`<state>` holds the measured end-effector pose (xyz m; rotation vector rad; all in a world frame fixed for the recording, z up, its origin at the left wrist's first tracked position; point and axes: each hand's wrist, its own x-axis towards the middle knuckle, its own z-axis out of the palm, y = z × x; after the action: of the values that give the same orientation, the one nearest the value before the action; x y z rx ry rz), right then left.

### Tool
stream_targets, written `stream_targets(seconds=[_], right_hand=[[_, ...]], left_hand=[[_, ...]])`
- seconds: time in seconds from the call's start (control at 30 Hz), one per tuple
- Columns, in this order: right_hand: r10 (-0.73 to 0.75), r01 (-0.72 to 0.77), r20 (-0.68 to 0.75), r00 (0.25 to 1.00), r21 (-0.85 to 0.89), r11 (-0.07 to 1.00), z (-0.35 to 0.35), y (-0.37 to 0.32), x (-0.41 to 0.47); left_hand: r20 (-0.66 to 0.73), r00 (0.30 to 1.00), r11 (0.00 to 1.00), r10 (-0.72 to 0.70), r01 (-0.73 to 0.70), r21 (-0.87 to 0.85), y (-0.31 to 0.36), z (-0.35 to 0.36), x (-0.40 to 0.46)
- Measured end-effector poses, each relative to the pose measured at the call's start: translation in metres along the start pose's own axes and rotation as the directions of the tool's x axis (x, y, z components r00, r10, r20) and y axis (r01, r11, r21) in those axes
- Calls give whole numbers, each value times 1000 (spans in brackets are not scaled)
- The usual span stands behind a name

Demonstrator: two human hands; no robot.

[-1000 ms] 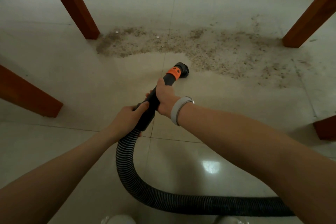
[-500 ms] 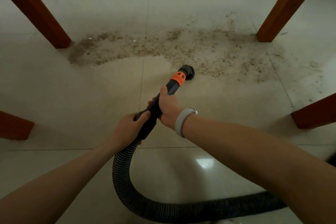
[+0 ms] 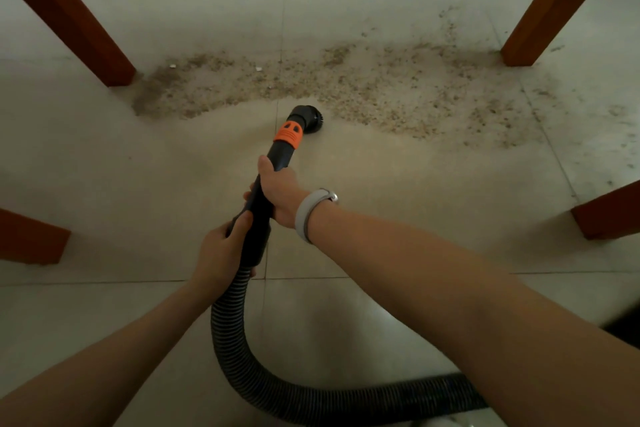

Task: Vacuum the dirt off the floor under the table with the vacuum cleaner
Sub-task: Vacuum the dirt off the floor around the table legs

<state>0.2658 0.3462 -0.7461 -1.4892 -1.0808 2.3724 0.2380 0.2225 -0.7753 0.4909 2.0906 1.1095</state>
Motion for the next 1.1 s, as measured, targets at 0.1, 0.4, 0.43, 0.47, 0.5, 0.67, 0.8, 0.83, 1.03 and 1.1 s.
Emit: stream_targets(seconds=[0.1, 0.4, 0.43, 0.47, 0.5, 0.67, 0.8, 0.83, 1.03, 1.1], right_hand=[[-39, 39, -31, 999, -7, 999, -2, -4, 7], [-92, 99, -121, 988, 54, 994, -37, -6, 13], [-95, 104, -131, 987, 63, 993, -40, -6, 13], [-96, 108, -140, 985, 78, 991, -43, -6, 12], [-95, 110, -147, 985, 95, 989, -46, -5, 12], [-91, 119, -178, 980, 149, 982, -60, -3, 7], [-88, 124, -194, 977, 184, 975, -71, -5, 2], [-88, 126, -200, 976, 188, 974, -74, -6, 2], [-82, 140, -256, 963, 218, 966, -84, 0, -1], [-78, 141, -267, 961, 226, 964, -84, 3, -3]], left_hand=[[3, 1000, 1000, 17, -17, -9, 5, 6, 5], [67, 995, 995, 69, -74, 70, 16, 34, 15], [72, 995, 993, 73, -79, 85, 16, 37, 16], [77, 994, 992, 76, -83, 99, 17, 39, 16], [83, 993, 990, 80, -89, 113, 17, 41, 16], [138, 984, 979, 113, -134, 154, 19, 47, 16], [145, 978, 960, 152, -181, 214, 23, 55, 15], [146, 976, 955, 160, -191, 227, 24, 57, 15], [188, 962, 938, 196, -240, 249, 26, 62, 13], [194, 963, 943, 187, -231, 241, 23, 61, 12]])
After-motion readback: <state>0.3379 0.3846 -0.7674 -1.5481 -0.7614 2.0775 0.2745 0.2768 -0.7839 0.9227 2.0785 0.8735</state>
